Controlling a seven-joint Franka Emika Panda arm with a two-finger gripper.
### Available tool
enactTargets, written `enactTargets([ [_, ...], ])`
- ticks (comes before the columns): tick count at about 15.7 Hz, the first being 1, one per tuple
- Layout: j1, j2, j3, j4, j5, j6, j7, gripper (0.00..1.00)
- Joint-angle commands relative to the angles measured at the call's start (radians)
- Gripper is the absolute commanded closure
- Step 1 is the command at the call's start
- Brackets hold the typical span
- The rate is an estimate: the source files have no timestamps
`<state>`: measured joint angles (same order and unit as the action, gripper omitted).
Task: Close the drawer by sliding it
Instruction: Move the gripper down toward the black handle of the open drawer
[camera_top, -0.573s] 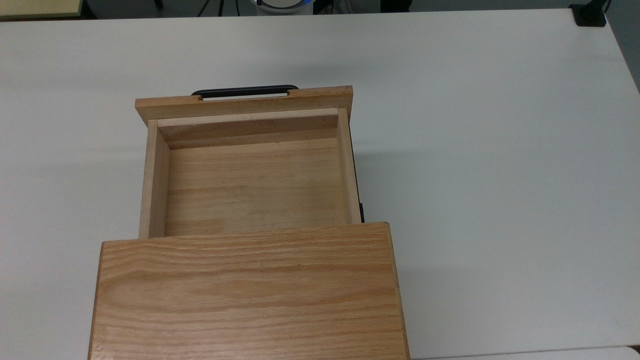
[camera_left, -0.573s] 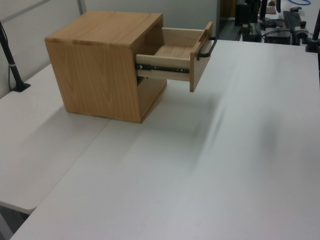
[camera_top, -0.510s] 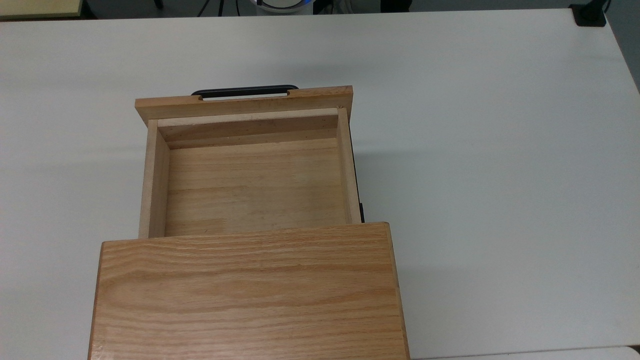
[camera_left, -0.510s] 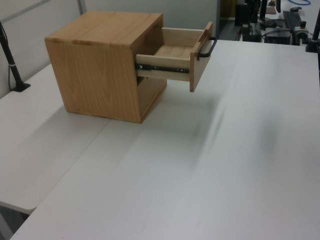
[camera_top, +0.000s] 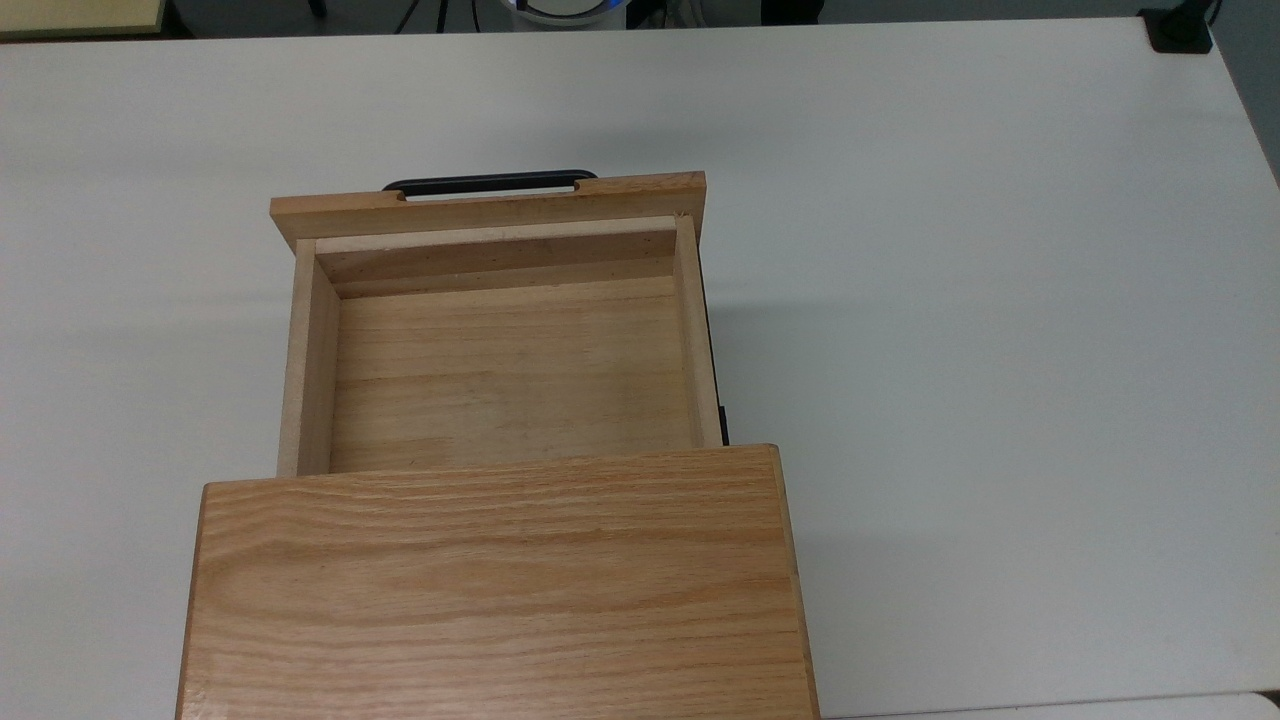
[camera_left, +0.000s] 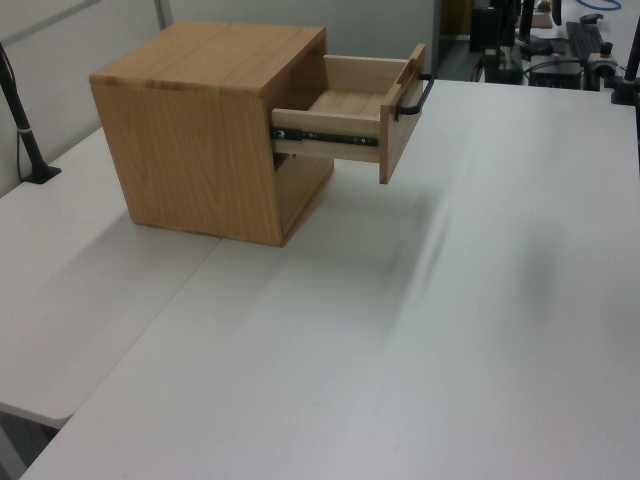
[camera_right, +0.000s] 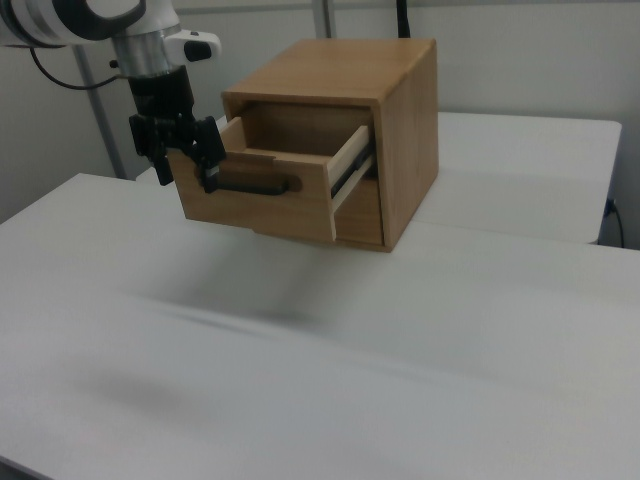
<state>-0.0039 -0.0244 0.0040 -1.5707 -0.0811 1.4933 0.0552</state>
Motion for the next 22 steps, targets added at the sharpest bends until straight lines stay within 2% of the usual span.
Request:
enactTargets([
  [1, 0.007, 0.003, 0.005, 0.004, -0.006, -0.033, -0.003, 0.03],
  [5, 0.007, 0.006, 0.005, 0.003, -0.009, -0.033, -0.011, 0.48],
  [8, 0.008, 0.020, 0.005, -0.011, -0.014, -0.015, -0.015, 0.76],
  [9, 0.008, 0.032, 0.005, -0.011, -0.014, -0.008, -0.017, 0.82],
  [13, 0.013, 0.092, 0.005, -0.023, -0.002, 0.149, -0.018, 0.94],
  [17, 0.012, 0.136, -0.006, -0.014, 0.027, 0.316, -0.067, 0.95],
  [22, 0.012, 0.187, -0.009, 0.006, 0.057, 0.442, -0.064, 0.95],
])
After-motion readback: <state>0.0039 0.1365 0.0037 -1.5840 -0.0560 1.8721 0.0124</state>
